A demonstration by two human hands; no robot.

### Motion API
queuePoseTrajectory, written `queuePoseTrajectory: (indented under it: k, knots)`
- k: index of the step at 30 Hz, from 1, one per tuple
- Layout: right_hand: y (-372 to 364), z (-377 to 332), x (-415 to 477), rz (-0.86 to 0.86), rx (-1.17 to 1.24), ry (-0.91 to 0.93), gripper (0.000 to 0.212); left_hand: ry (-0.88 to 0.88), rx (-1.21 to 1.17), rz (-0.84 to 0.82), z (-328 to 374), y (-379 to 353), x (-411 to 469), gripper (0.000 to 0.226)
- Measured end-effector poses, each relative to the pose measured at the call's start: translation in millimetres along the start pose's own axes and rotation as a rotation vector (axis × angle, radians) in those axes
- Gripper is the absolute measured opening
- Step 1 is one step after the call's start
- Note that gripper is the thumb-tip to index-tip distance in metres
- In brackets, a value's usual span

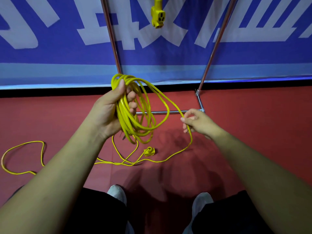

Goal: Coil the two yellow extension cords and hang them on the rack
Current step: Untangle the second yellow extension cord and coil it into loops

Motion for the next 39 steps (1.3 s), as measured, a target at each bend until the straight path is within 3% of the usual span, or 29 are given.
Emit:
queuePoseTrajectory:
  k: [2,5,8,12,15,17,19,21,24,28,29,31,34,39]
  knots:
    - [-10,-18,-2,0.083,-0.020,0.059,0.014,-0.007,0.033,0.055,-1,4,2,0.021]
    - [-29,-48,-15,0.067,-0.341,0.156,0.012,-0.032,0.131,0.127,-1,13,4,0.020]
    - [-60,-62,-28,-0.161,-0.598,0.174,0.012,-0.039,0.192,0.166,-3,19,4,0.019]
    - [-92,-75,-43,-0.395,-0.770,0.196,0.013,0.068,0.126,0.122,-16,17,5,0.008]
    - [-102,-86,-56,-0.532,-0.654,0.182,0.012,0.211,0.261,0.092,-37,10,1,0.016]
    - [-98,-94,-62,-0.555,-0.448,0.158,0.012,0.297,0.376,0.029,-51,2,-3,0.011]
    - [-89,-101,-64,-0.567,-0.263,0.180,0.015,0.388,0.432,-0.083,-61,-9,-7,0.020]
    - [-77,-105,-62,-0.536,-0.191,0.236,0.012,0.441,0.458,-0.170,-65,-16,-7,0.029]
    - [-46,-102,-53,-0.385,-0.182,0.255,0.007,0.410,0.395,-0.155,-60,-13,-2,0.023]
    - [-6,-69,-36,-0.296,-0.631,0.163,0.015,0.414,0.289,0.032,-56,31,7,0.021]
    - [-2,-62,-33,-0.276,-0.593,0.136,0.014,0.431,0.307,0.061,-55,40,8,0.030]
    - [2,-58,-28,-0.205,-0.271,0.138,0.002,0.465,0.357,0.085,-56,52,8,0.043]
    - [3,-75,-26,-0.038,0.099,0.223,0.006,0.494,0.381,0.057,-59,51,5,0.049]
    - [-7,-103,-36,0.018,-0.072,0.305,0.017,0.458,0.280,0.018,-63,46,3,0.055]
Point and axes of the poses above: each hand's wrist, its own x-axis towards the middle knuckle, its own y-axis out of the back of the hand, z = x × y, the point moved 6 cm from there along x, towards the middle knuckle, and after that the axes turned 9 degrees about -z, right-handed, at the moved point
